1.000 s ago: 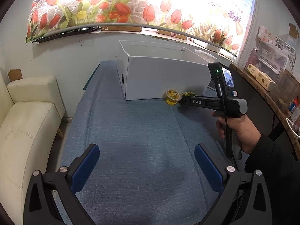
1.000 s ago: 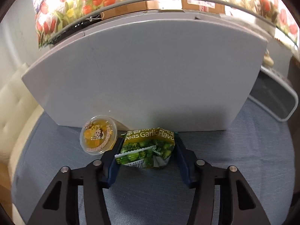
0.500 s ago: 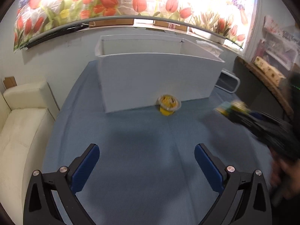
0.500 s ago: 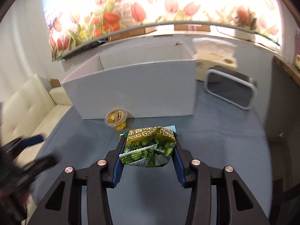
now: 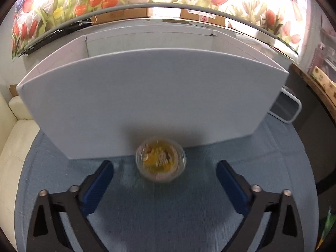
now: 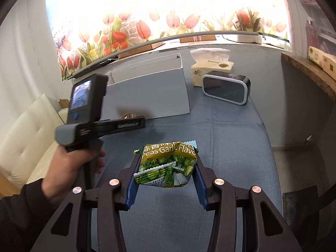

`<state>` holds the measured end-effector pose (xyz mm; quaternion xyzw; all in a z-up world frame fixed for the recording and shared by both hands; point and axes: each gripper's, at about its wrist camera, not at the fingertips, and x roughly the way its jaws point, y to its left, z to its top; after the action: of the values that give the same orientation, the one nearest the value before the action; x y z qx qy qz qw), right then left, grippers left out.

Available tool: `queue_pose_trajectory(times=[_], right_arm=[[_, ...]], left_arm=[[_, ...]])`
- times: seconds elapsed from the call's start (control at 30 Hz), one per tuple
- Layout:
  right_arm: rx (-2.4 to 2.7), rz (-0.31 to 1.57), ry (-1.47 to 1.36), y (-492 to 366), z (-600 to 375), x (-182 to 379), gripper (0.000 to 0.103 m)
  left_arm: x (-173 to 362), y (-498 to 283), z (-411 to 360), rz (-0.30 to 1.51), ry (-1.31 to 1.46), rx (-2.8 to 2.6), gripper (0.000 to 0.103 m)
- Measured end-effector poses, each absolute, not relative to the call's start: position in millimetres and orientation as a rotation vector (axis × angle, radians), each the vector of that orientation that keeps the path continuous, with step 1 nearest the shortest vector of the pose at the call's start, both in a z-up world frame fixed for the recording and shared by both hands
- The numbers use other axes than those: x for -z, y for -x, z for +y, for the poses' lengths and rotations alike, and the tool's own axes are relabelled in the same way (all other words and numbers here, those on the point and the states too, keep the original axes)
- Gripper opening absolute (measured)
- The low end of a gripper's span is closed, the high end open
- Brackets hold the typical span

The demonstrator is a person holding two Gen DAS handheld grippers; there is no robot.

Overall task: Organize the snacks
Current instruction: 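Grasp the yellow jelly cup with the left tool while the right tool holds the packet, then lower the yellow cup and peas packet into the white box and open both tools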

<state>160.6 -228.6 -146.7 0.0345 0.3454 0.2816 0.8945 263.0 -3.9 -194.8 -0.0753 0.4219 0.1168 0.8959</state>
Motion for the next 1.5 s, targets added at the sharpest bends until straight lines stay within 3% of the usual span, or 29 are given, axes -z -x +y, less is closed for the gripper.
queue_pose_trajectory(times=[0.1, 0.23, 0.6, 1.03, 1.3, 1.5], right_arm=[[-0.589, 0.718, -0.078, -159, -232, 147, 0.050], [-0.589, 0.706, -0.094, -159, -237, 145, 0.050], [-0.605, 0.712, -0.111, -158, -237, 145, 0.050], [-0.711, 0.659, -0.122, -196, -188, 106, 0.050], [-0.705, 0.596, -0.115, -276, -133, 60, 0.050], [-0.646, 0.656, -0.042, -347, -93, 58, 0.050]], left_arm=[[205, -275, -1, 0.927, 0.148, -0.251, 0.068], [208, -278, 4, 0.917, 0.141, -0.252, 0.051], [192, -247, 19, 0.877, 0.186, -0.149, 0.050], [84, -167, 49, 0.707, 0.230, -0.014, 0.050], [39, -218, 87, 0.619, 0.237, -0.002, 0.050], [51, -292, 106, 0.699, 0.274, 0.019, 0.050]])
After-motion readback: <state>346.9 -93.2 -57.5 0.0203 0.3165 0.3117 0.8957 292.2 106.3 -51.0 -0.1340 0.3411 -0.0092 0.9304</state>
